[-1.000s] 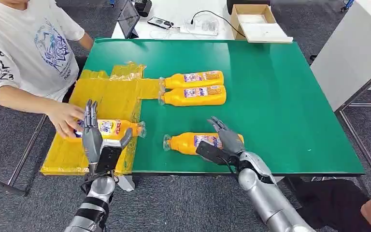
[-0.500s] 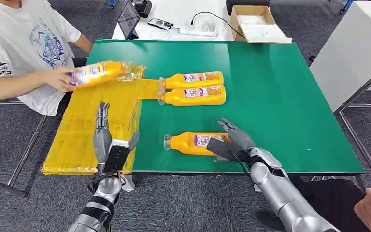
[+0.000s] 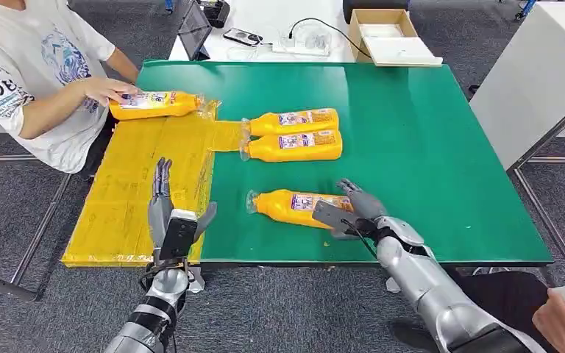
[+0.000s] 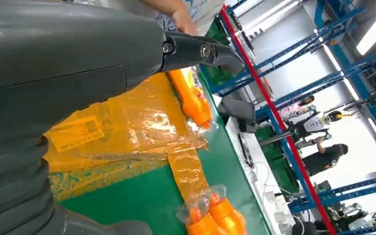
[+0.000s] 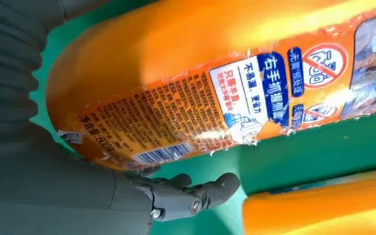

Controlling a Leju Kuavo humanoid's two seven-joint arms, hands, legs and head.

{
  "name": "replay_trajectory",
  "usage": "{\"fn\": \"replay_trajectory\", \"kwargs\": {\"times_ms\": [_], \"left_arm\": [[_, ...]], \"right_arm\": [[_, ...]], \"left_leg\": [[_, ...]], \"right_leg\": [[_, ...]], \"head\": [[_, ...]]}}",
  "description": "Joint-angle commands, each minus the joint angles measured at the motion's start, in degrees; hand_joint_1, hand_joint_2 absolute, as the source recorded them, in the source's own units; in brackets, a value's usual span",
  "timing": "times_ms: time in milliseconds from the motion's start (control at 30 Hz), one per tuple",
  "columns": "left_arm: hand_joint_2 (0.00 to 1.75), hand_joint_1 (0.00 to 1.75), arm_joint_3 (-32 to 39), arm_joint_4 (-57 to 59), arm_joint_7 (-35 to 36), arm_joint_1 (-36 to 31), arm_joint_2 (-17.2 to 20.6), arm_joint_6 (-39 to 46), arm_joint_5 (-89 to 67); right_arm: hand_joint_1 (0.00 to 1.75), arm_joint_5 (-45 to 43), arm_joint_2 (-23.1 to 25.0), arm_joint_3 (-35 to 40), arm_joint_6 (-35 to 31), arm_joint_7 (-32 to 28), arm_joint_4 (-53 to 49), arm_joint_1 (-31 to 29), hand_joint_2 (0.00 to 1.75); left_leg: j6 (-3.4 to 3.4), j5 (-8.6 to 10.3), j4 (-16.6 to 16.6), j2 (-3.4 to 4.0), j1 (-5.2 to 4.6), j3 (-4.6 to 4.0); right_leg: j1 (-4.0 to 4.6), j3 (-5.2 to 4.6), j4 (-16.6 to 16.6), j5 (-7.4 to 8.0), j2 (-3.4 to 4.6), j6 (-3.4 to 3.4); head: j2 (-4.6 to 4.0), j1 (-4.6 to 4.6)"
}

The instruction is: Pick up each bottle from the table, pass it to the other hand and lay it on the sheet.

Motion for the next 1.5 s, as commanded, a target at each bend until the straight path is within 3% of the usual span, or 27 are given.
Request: {"fn": "replay_trajectory", "kwargs": {"times_ms": [33, 100, 500, 700, 733, 767, 800, 833, 933, 1200, 1333, 1500], "left_arm": [[1.75, 0.0, -1.8, 3.9, 0.2, -2.1, 0.0, -0.1, 0.9], [1.75, 0.0, -1.8, 3.9, 0.2, -2.1, 0.0, -0.1, 1.0], [1.75, 0.0, -1.1, 3.2, 0.2, -1.5, -0.4, -2.1, 2.8], [1.75, 0.0, 3.4, 0.2, 2.7, 0.7, -2.9, -16.4, 11.9], [1.75, 0.0, 3.5, -0.9, 3.1, 1.1, -3.4, -20.2, 14.7], [1.75, 0.0, 3.0, -1.0, 3.2, 1.0, -3.7, -20.5, 14.8], [1.75, 0.0, 2.7, -1.2, 3.5, 0.9, -4.0, -21.2, 15.6], [1.75, 0.0, 2.5, -1.3, 4.5, 0.8, -4.3, -22.9, 17.3], [1.75, 0.0, 1.2, -1.9, 5.9, 0.5, -4.3, -25.6, 19.3], [1.75, 0.0, -1.7, -5.8, 7.7, 1.9, -3.6, -32.0, 23.5], [1.75, 0.0, -5.1, -12.3, 7.0, 3.9, -2.7, -32.7, 22.9], [1.75, 0.0, -7.4, -16.8, 8.8, 5.6, -2.5, -37.1, 27.3]], "right_arm": [[1.57, 0.0, 3.6, 1.3, -3.6, -3.1, 6.6, -0.6, 1.75], [1.75, 0.0, 3.7, 1.2, -3.8, -3.2, 6.6, -0.5, 1.75], [1.75, -2.0, 4.8, -4.5, -7.7, -7.3, 1.2, 2.9, 1.75], [1.75, -0.5, 7.8, -14.6, -22.5, -10.5, -22.2, 13.6, 1.75], [1.75, -5.2, 12.1, -20.3, -34.9, -23.2, -31.3, 17.3, 1.75], [1.75, -4.4, 12.0, -19.9, -34.5, -21.6, -35.2, 18.9, 1.75], [1.75, -2.1, 13.0, -20.9, -39.6, -22.6, -39.3, 20.4, 1.75], [1.75, -2.9, 15.2, -24.0, -40.6, -24.6, -43.1, 21.5, 1.75], [1.75, -3.6, 15.3, -25.6, -40.6, -25.6, -45.7, 22.9, 1.75], [1.75, -6.1, 14.1, -25.1, -38.9, -28.1, -37.8, 21.9, 1.75], [1.75, -6.7, 13.0, -21.4, -30.6, -28.8, -30.1, 21.9, 1.75], [1.75, -6.8, 14.4, -19.2, -28.9, -30.8, -25.1, 22.5, 1.75]], "left_leg": [[-0.01, -0.05, 0.0, 0.03, 0.03, 0.13], [-0.01, -0.04, 0.0, -0.01, 0.03, 0.12], [0.0, -0.04, 0.0, -0.02, 0.02, 0.04], [-0.01, -0.15, 0.0, -0.02, 0.04, 0.07], [-0.01, -0.13, 0.0, -0.06, 0.02, -0.03], [-0.02, -0.11, 0.0, -0.05, 0.02, -0.13], [-0.02, -0.18, 0.1, -0.03, 0.02, -0.09], [-0.02, -0.13, 0.1, -0.07, 0.01, -0.23], [0.0, -0.03, 0.0, -0.25, -0.01, -0.49], [0.02, -0.07, 0.0, -0.1, 0.01, -0.39], [0.01, -0.09, 0.0, -0.08, 0.04, -0.29], [0.01, -0.15, -0.1, -0.02, 0.03, -0.17]], "right_leg": [[0.05, 0.14, -0.1, -0.04, -0.02, -0.12], [0.04, 0.13, -0.1, -0.04, -0.05, -0.1], [0.03, 0.05, 0.0, -0.04, -0.04, -0.09], [0.06, 0.12, 0.0, -0.14, -0.03, -0.18], [0.03, 0.04, 0.0, -0.13, -0.02, -0.13], [0.02, -0.06, 0.0, -0.11, 0.01, -0.11], [0.03, -0.03, 0.1, -0.18, 0.01, -0.16], [0.01, -0.19, 0.1, -0.15, -0.03, -0.13], [-0.01, -0.41, 0.0, -0.09, -0.15, -0.06], [-0.01, -0.34, 0.0, -0.07, -0.04, -0.08], [0.04, -0.23, -0.1, -0.07, -0.04, -0.11], [0.04, -0.14, -0.1, -0.12, 0.01, -0.13]], "head": [[0.0, 0.0], [0.0, 0.0], [0.0, 0.0], [0.0, 0.0], [0.0, 0.0], [0.0, 0.02], [0.0, -0.02], [0.0, 0.0], [0.0, -0.04], [0.0, 0.02], [0.0, 0.0], [0.0, 0.0]]}}
